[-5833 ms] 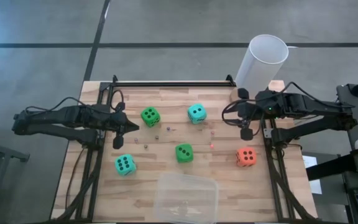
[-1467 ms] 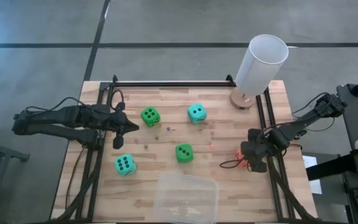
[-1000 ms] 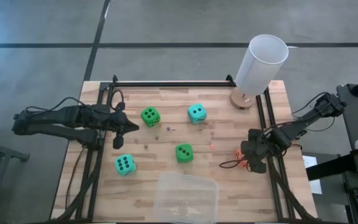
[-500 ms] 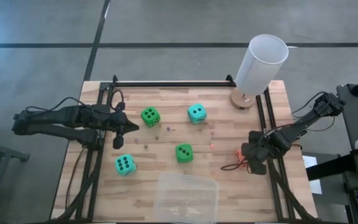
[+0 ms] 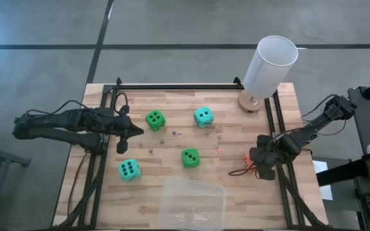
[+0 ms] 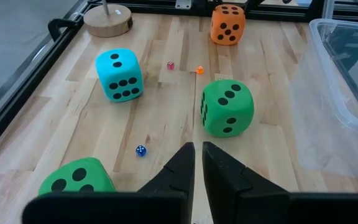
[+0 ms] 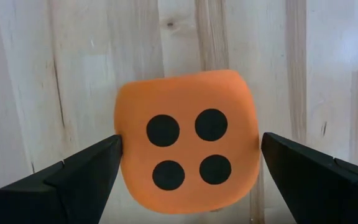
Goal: Pick & Place Dice
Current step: Put the large orange dice into the transparent bin
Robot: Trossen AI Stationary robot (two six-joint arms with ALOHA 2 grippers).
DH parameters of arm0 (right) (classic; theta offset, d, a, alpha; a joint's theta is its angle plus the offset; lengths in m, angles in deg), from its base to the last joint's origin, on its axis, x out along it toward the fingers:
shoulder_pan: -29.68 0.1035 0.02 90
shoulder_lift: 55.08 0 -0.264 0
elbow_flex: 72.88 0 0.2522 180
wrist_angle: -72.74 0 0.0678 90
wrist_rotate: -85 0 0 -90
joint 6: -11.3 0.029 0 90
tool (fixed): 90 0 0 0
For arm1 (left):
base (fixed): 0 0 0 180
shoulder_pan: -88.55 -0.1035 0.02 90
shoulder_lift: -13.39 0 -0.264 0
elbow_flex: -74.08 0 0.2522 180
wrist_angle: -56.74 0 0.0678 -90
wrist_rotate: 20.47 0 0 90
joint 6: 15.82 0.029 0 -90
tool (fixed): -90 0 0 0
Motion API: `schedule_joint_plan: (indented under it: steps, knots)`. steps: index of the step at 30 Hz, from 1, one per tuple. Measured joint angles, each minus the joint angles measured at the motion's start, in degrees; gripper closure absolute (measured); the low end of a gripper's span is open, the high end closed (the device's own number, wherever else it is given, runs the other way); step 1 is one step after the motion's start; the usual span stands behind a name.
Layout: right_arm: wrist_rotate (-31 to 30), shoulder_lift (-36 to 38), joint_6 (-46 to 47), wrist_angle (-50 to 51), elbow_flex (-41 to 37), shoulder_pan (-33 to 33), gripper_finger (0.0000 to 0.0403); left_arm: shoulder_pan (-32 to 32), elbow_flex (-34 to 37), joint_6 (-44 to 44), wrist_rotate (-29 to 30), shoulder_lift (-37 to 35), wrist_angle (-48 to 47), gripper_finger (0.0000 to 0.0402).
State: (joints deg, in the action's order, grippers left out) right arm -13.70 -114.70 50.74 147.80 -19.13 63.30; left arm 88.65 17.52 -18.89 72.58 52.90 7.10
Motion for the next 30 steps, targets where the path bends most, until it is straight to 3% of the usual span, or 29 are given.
schedule_joint_plan:
  steps: [30]
  knots:
    - [-0.3,0.0,-0.6,-2.2,-1.9,0.0,0.0019,0.0,0.0,0.0,0.0,0.0,0.0,0.0364]
